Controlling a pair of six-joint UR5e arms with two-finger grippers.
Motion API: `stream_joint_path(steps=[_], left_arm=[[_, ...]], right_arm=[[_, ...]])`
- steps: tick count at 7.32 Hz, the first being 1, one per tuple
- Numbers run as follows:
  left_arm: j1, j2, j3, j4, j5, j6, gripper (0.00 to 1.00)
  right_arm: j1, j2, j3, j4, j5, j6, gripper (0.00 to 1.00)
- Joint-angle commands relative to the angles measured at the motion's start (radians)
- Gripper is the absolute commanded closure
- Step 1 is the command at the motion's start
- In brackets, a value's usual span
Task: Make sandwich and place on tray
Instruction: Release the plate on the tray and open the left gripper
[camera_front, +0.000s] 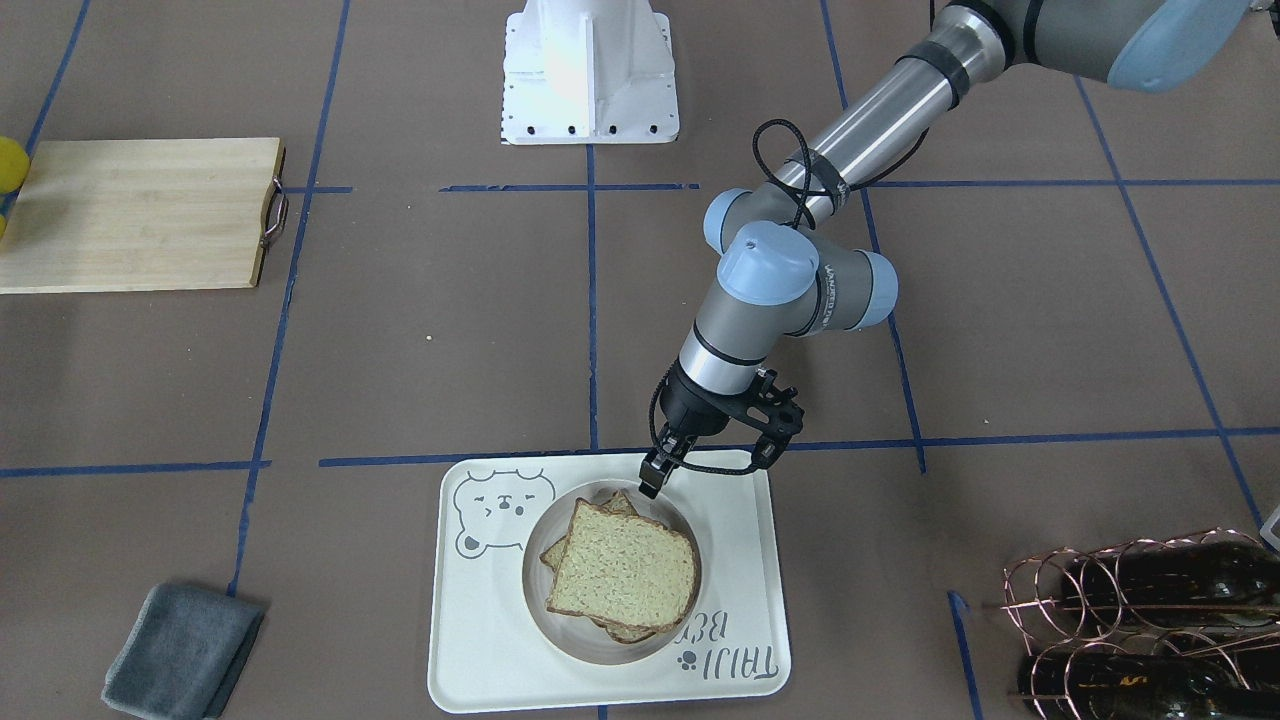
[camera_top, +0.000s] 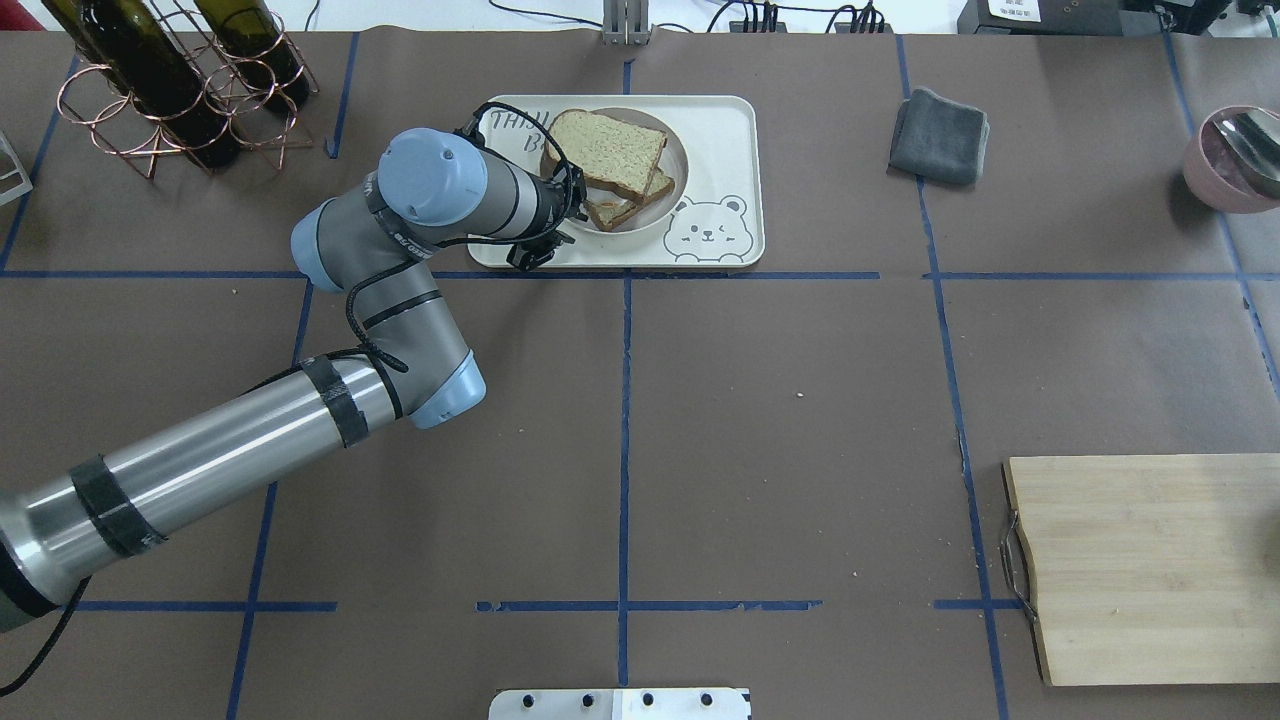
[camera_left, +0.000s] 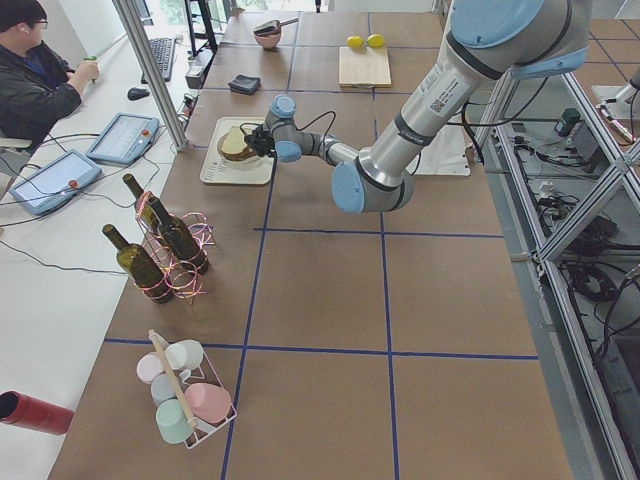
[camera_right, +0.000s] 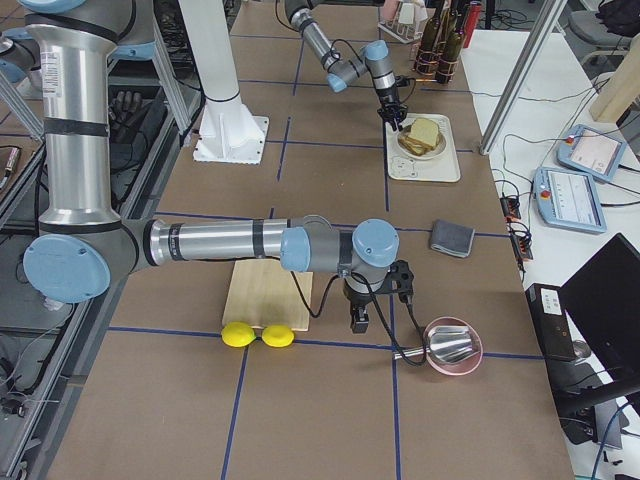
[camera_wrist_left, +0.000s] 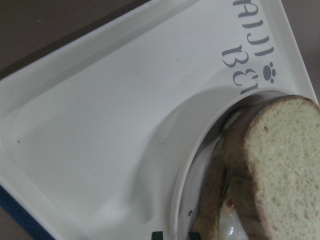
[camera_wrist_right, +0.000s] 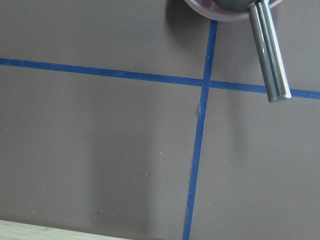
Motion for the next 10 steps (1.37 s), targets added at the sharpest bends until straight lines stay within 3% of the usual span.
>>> stream_joint_path(steps=[1,2,3,4,5,7,10], left_arm=[[-0.004,0.055,-0.103,0.018,-0.036,0.024,0.57],[-0.013,0.073,-0.155,0.06,-0.095,0.045,0.57],[-0.016,0.159,-0.292,0.12,-0.128,0.112,0.57],[-0.016,0.273,-0.444,0.157,-0.128,0.184,0.16],[-0.02,0.348,-0.555,0.21,-0.126,0.265,0.0],[-0.053,0.458,-0.692,0.297,-0.128,0.492,0.0],[-0.163,0.543,-0.758,0.448,-0.146,0.894,0.0]], right_arm=[[0.0,0.005,0.0,0.0,-0.001,-0.001,0.0],[0.0,0.005,0.0,0.0,-0.001,-0.001,0.0],[0.002,0.005,0.0,0.0,-0.001,-0.001,0.0],[0.005,0.005,0.0,0.0,-0.001,-0.002,0.0],[0.011,0.003,0.0,0.0,-0.001,-0.004,0.0],[0.047,0.003,0.0,0.0,-0.002,-0.01,0.0],[0.084,-0.009,0.0,0.0,0.001,-0.004,0.0]])
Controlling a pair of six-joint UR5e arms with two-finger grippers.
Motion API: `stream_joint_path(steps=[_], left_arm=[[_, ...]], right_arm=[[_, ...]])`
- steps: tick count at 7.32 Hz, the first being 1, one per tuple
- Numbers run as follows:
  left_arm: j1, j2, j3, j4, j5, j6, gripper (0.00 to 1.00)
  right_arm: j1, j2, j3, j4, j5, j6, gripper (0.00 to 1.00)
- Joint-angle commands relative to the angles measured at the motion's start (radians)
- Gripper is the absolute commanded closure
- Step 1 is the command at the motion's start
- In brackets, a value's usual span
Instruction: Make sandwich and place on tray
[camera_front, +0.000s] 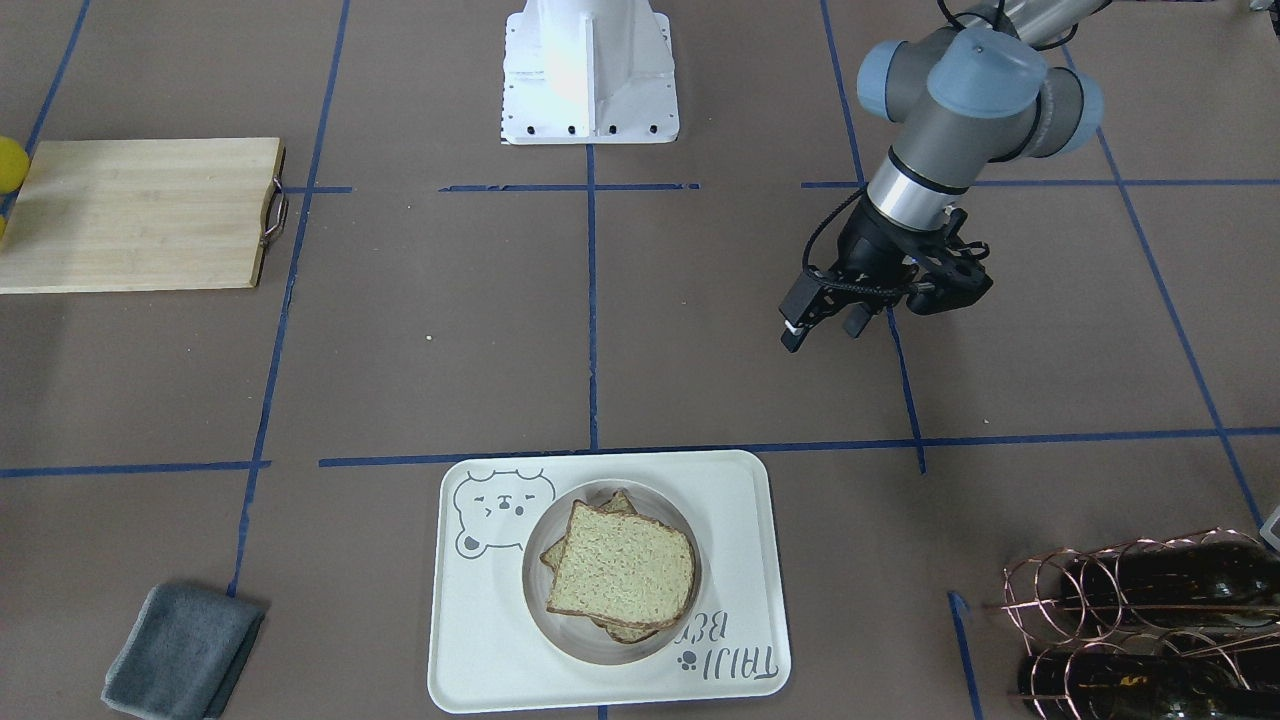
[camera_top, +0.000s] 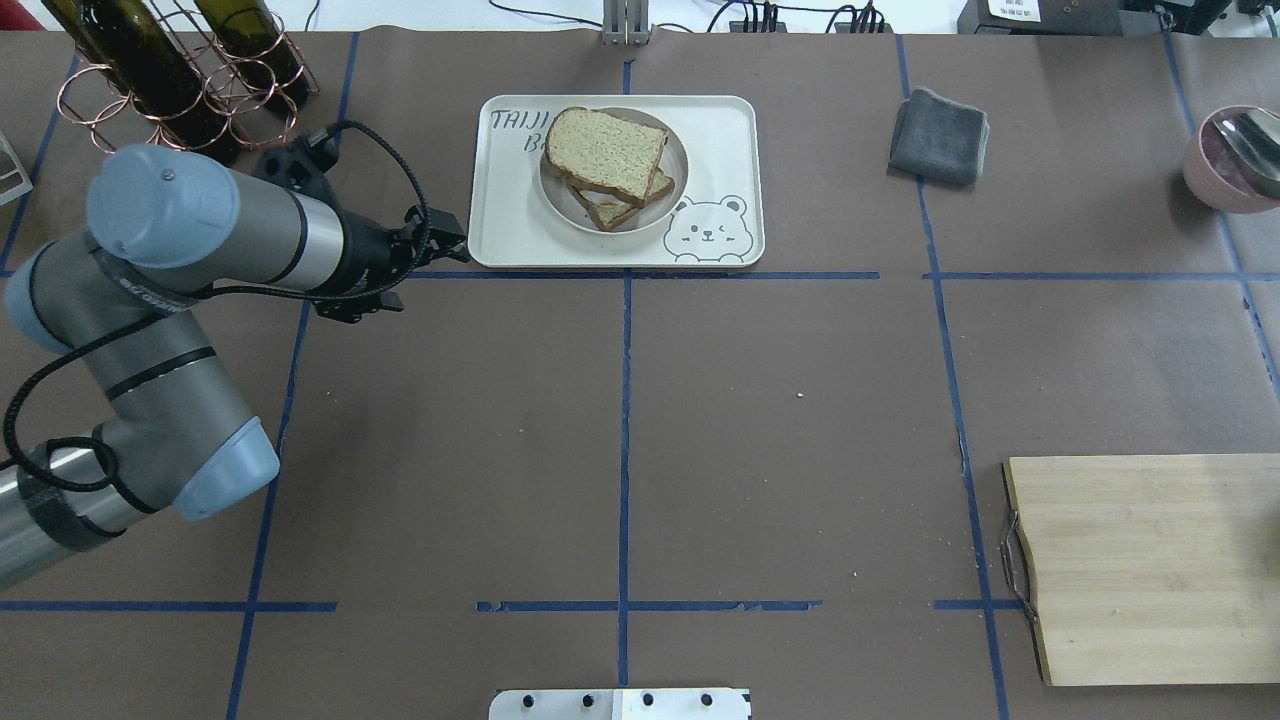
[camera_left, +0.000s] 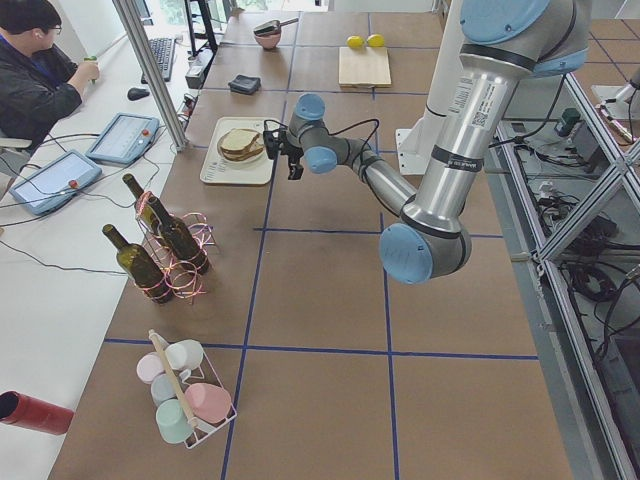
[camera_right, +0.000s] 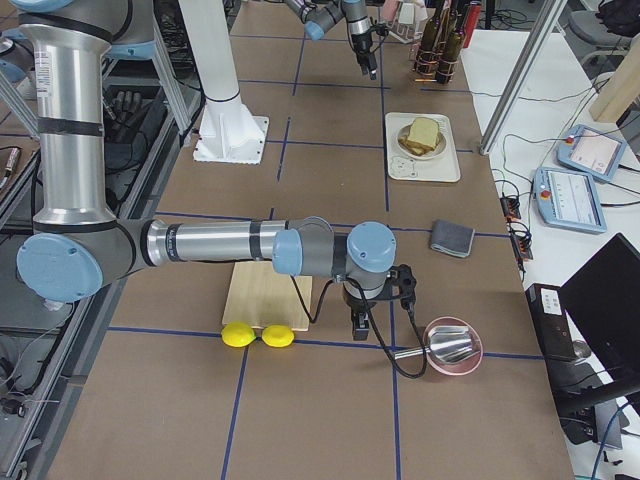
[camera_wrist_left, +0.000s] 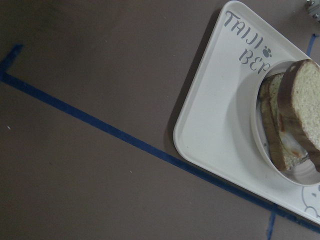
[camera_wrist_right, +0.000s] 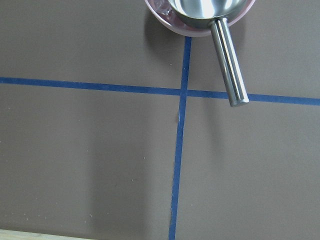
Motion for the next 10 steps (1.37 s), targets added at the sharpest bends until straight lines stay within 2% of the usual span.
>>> stream_joint_path(steps=[1,4,6,8,9,10], left_arm=[[-0.128,0.064,-0.056,0.138,-0.071,0.325,0.0],[-0.364,0.135,-0.054,0.32,-0.104,0.86,0.0],[-0.509,0.243,-0.041,0.332,-0.191,1.135,0.0],[-0.671,0.284,0.047,0.389,-0.31,1.395,0.0],[-0.733,0.294,0.1,0.403,-0.314,1.53,0.0],[-0.774,0.32,0.123,0.424,-0.329,1.582,0.0]], right_arm=[[0.008,-0.003,0.001,0.0,0.0,0.005,0.0],[0.008,-0.004,-0.001,0.021,0.0,0.007,0.0],[0.008,-0.003,-0.002,0.021,0.003,0.009,0.0],[0.008,-0.003,-0.001,0.021,0.007,0.01,0.0],[0.008,-0.003,-0.001,0.021,0.007,0.01,0.0],[0.008,-0.003,-0.002,0.021,0.007,0.009,0.0]])
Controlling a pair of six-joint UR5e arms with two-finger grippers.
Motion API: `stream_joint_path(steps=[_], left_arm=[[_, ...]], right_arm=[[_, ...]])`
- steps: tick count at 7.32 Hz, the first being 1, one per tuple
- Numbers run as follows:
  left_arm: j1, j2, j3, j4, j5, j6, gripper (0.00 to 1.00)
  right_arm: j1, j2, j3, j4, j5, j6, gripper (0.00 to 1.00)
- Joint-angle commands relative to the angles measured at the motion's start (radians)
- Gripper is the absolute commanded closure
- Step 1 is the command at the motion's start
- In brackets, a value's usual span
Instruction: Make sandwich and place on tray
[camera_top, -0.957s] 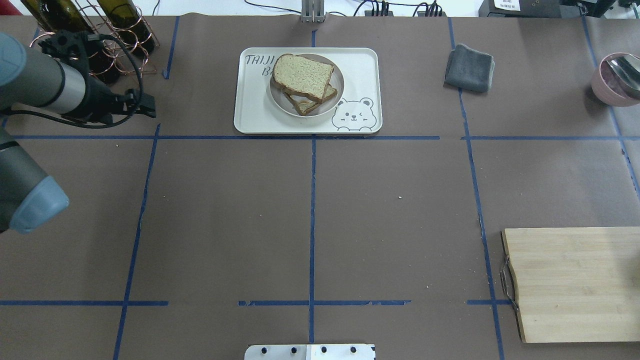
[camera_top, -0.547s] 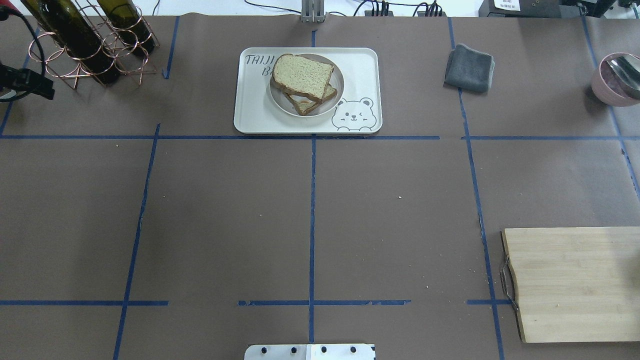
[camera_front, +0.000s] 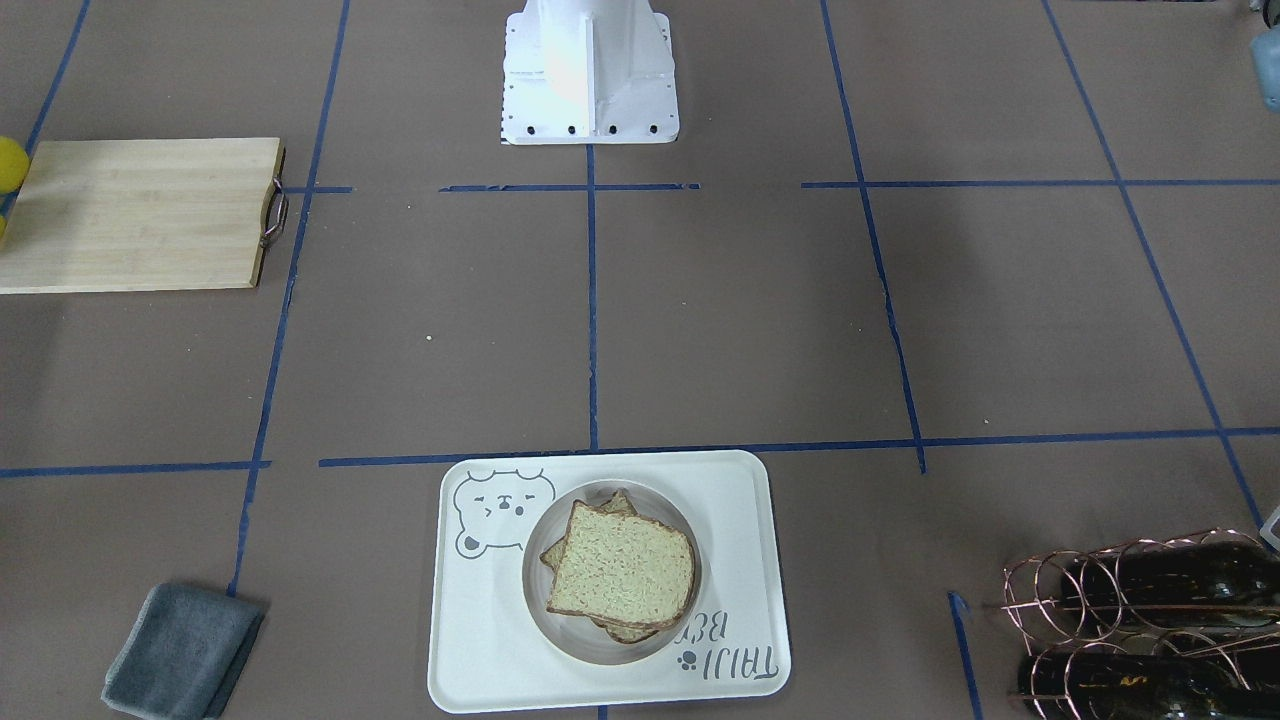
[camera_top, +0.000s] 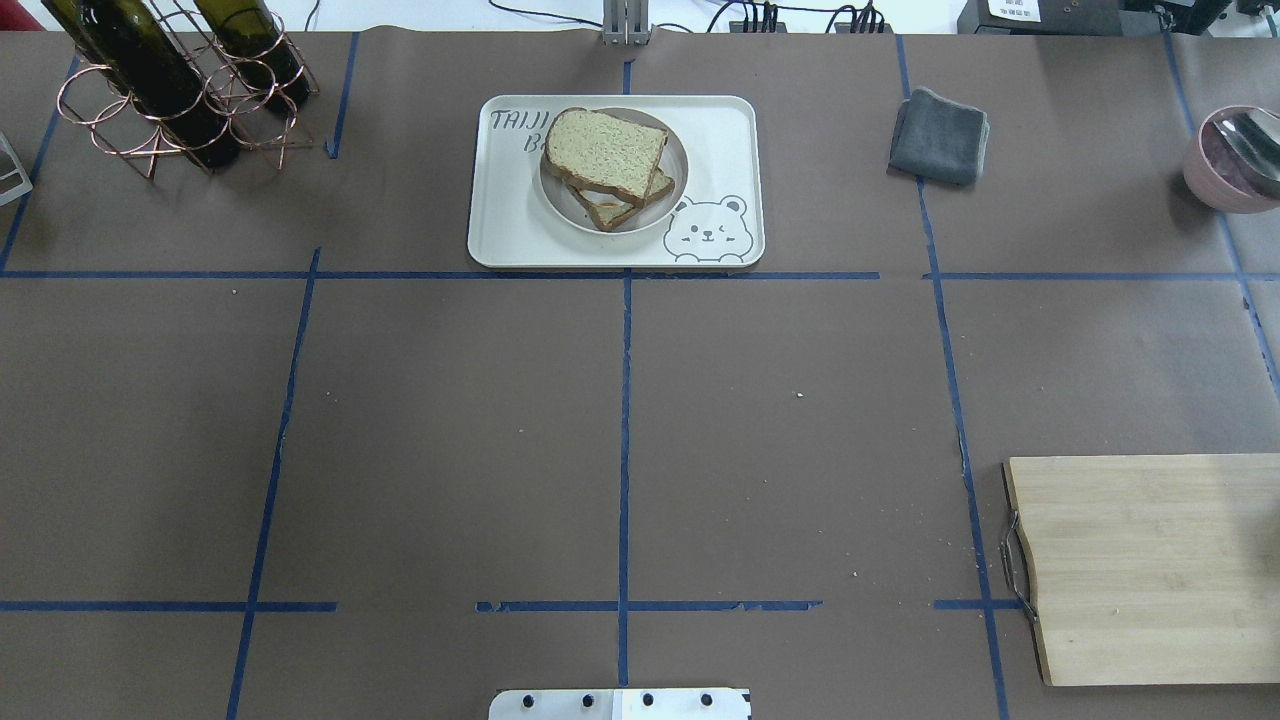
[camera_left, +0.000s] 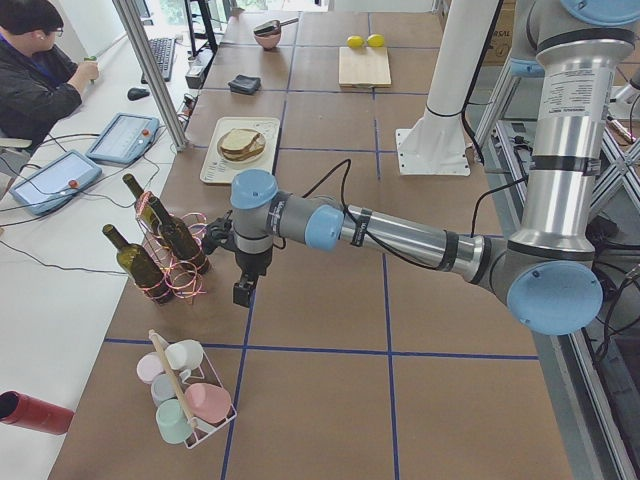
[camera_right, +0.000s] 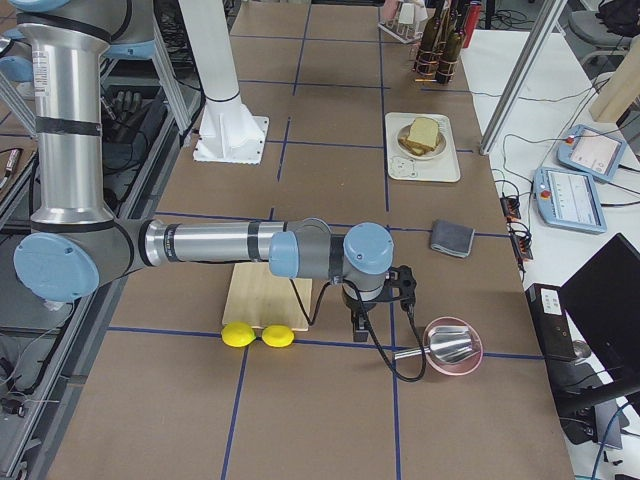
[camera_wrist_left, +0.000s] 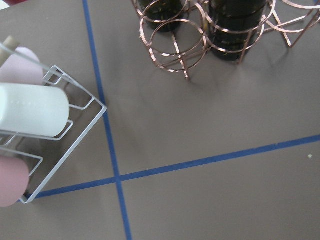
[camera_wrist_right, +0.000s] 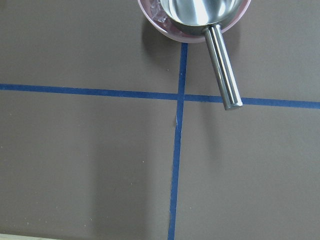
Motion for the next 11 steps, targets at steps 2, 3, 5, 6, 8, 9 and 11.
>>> stream_joint_path(steps=[2,3,5,6,8,9,11], left_arm=[[-0.07,0.108,0.044,0.027,-0.091,0.11,0.0],[-0.069,0.108,0.046,0.027,-0.093,0.11,0.0],[-0.069,0.108,0.046,0.026,-0.093,0.104,0.0],[-0.069,0.108,0.043,0.029,-0.093,0.101,0.0],[-0.069,0.108,0.044,0.032,-0.094,0.1,0.0],[-0.069,0.108,0.044,0.035,-0.099,0.1,0.0],[-0.069,0.116,0.042,0.035,-0.12,0.1,0.0]], right_arm=[[0.0,0.002,0.0,0.0,0.0,-0.001,0.0],[0.0,0.002,0.0,0.0,0.0,-0.001,0.0],[0.0,0.0,0.0,0.0,0.0,-0.001,0.0],[0.0,-0.001,0.0,0.0,0.0,0.0,0.0],[0.002,-0.003,0.0,0.0,0.0,0.0,0.0],[0.002,-0.003,0.002,0.0,0.0,0.0,0.0],[0.002,-0.002,0.002,0.0,0.0,0.0,0.0]])
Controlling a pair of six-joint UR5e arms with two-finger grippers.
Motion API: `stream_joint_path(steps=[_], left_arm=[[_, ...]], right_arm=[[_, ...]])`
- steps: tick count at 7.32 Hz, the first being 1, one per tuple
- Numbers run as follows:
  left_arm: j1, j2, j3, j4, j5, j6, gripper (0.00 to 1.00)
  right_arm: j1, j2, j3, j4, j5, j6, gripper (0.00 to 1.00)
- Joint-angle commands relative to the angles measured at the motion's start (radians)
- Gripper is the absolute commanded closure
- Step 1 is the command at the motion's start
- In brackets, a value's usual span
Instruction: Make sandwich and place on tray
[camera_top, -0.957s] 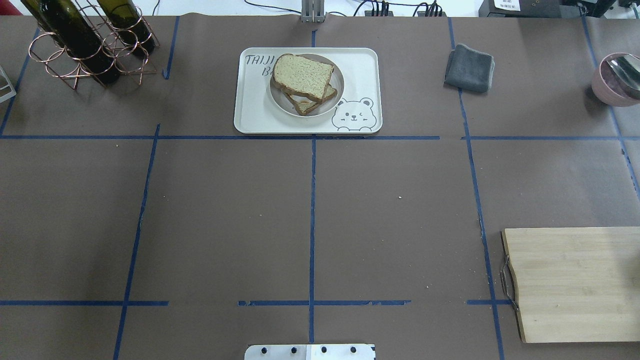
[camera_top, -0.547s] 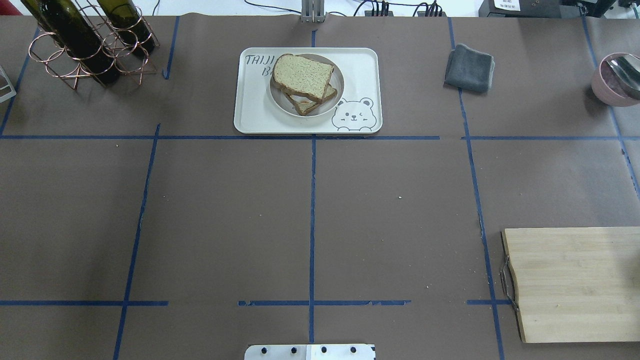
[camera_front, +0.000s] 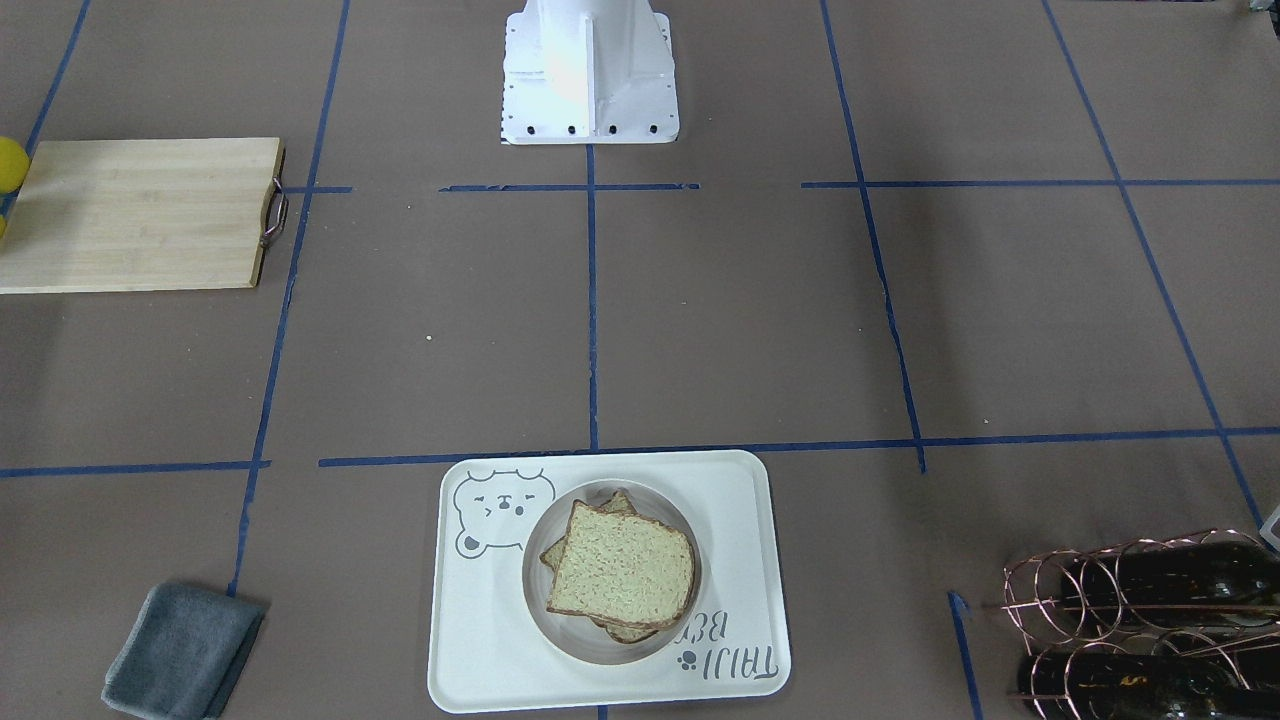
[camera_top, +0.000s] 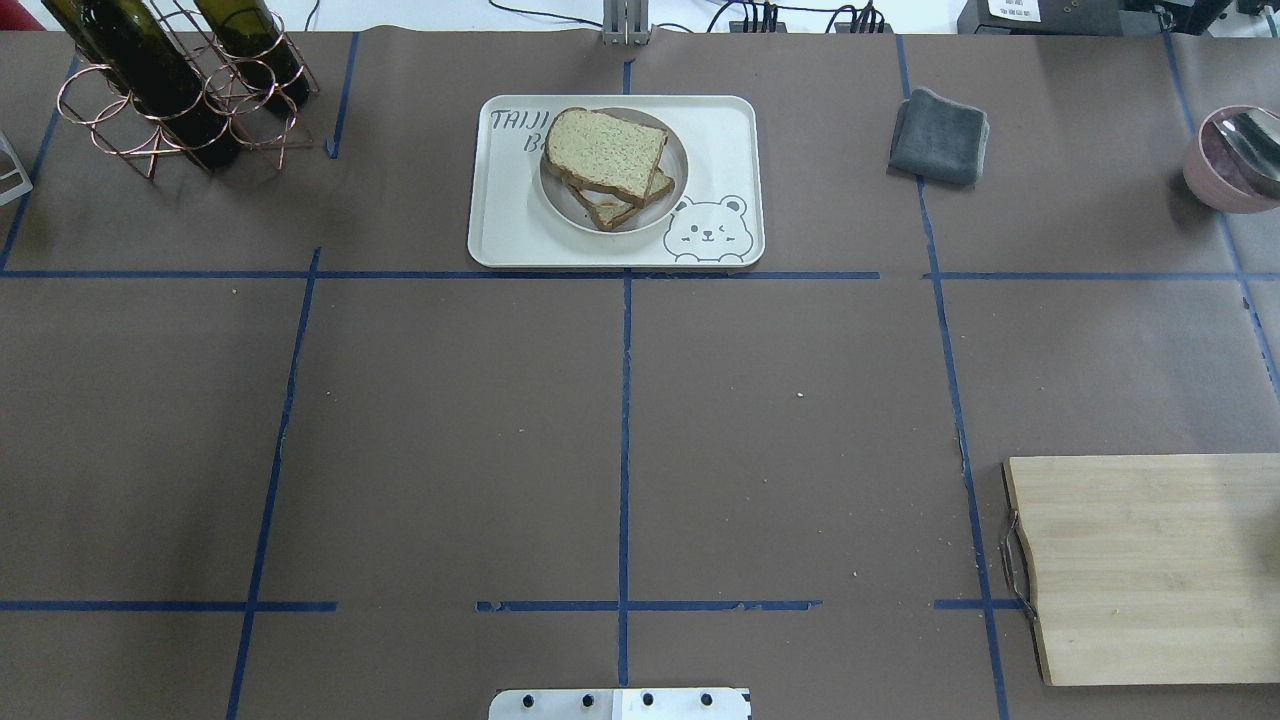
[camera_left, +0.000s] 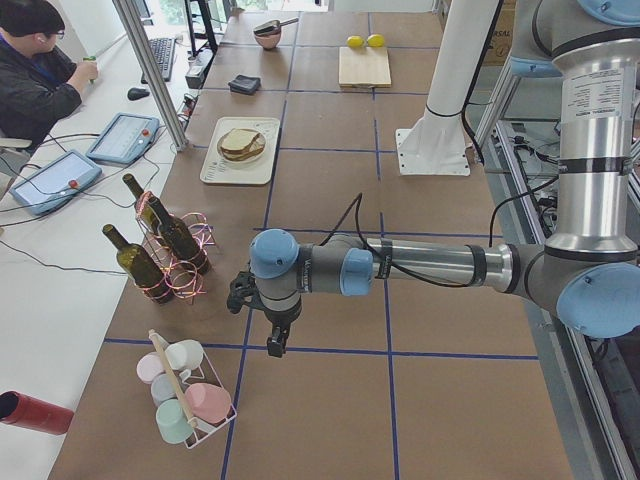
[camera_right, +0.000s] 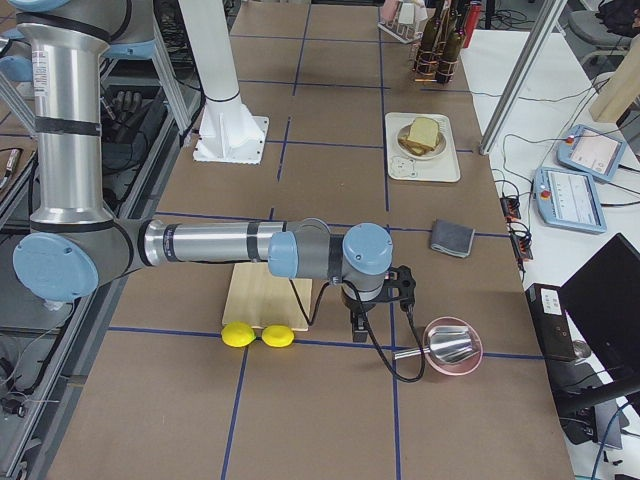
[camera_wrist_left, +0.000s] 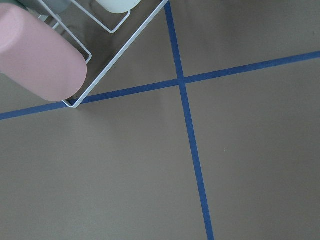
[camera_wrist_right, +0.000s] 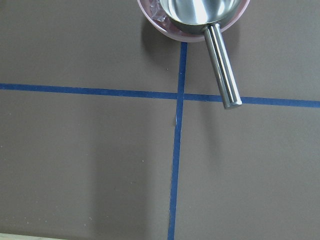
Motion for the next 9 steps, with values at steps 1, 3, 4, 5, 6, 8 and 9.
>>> stream_joint_path(steps=[1,3,4,5,6,8,9], left_arm=[[0.0,0.003,-0.001,0.001,-0.008,0.0,0.0],[0.0,0.003,-0.001,-0.001,-0.008,-0.002,0.0],[0.0,0.003,0.0,0.001,-0.01,-0.03,0.0],[0.0,0.003,-0.003,-0.004,-0.011,-0.126,0.0],[0.0,0.005,0.0,-0.009,-0.01,-0.149,0.0],[0.0,0.005,-0.001,-0.01,-0.01,-0.149,0.0],[0.0,0.005,-0.001,-0.01,-0.01,-0.15,0.0]], right_arm=[[-0.001,0.001,0.0,0.0,0.0,0.0,0.0],[-0.001,0.001,-0.001,0.0,-0.002,0.0,0.0],[-0.001,0.001,0.0,0.0,-0.002,-0.002,0.0],[0.001,0.001,0.0,0.0,-0.002,0.0,0.0],[0.001,0.002,0.0,0.0,-0.002,0.0,0.0],[0.002,0.002,0.0,0.0,-0.002,0.0,0.0],[0.002,0.002,0.0,0.0,-0.002,0.0,0.0]])
